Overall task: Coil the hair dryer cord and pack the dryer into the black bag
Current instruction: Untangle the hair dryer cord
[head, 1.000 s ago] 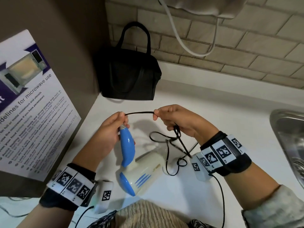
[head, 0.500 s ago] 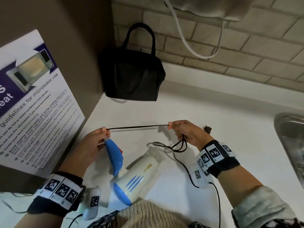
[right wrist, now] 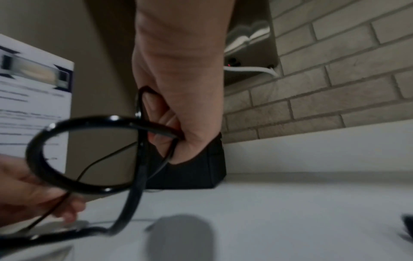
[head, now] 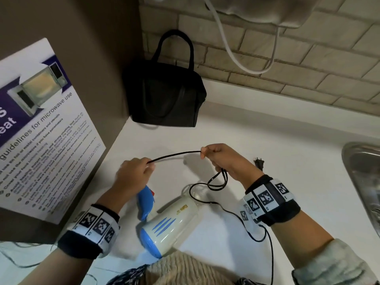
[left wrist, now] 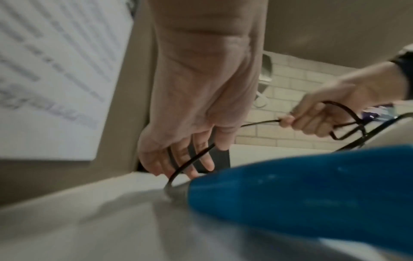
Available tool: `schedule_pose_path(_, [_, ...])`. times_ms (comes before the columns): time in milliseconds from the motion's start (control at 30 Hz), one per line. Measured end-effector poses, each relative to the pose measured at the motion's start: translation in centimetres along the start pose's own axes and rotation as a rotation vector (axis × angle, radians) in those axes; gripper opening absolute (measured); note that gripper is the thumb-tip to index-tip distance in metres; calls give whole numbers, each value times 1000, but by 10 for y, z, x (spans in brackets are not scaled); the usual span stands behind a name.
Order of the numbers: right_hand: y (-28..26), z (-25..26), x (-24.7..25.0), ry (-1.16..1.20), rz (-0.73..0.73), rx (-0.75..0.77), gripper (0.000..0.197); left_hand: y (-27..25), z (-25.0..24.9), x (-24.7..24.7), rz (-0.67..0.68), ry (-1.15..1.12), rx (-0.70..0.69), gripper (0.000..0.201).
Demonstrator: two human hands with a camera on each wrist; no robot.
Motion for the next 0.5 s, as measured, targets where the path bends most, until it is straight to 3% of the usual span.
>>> schedule_pose_path(67, [-7,15,-5,-29,52,50,31,-6,-31,7,9,-80,-135,55])
schedule_pose_path(167, [-16,33,-14,-25,116,91,38,-20,-84,23,58,-380,-272,31])
schedule_pose_path(267, [-24,45,-19,97,133,97,40,-33,-123,42,38,-454,-377,21])
schedule_pose_path(367, [-32,54,-18,322,180,108,42,-35,-130,59,-14,-528,-394,26])
schedule_pose_path(500, [-37,63,-17,453,238,186,52,-36,-128,65,61,-709,-365,28])
Point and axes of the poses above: each hand's wrist, its own y-axis towards the middle knuckle, its own x-axis out of the back of the hand, z = x × y, the point moved 5 cm from there along y, towards the middle knuckle, and after that the axes turned 2 degrees about -y, right-handed, at the moved point
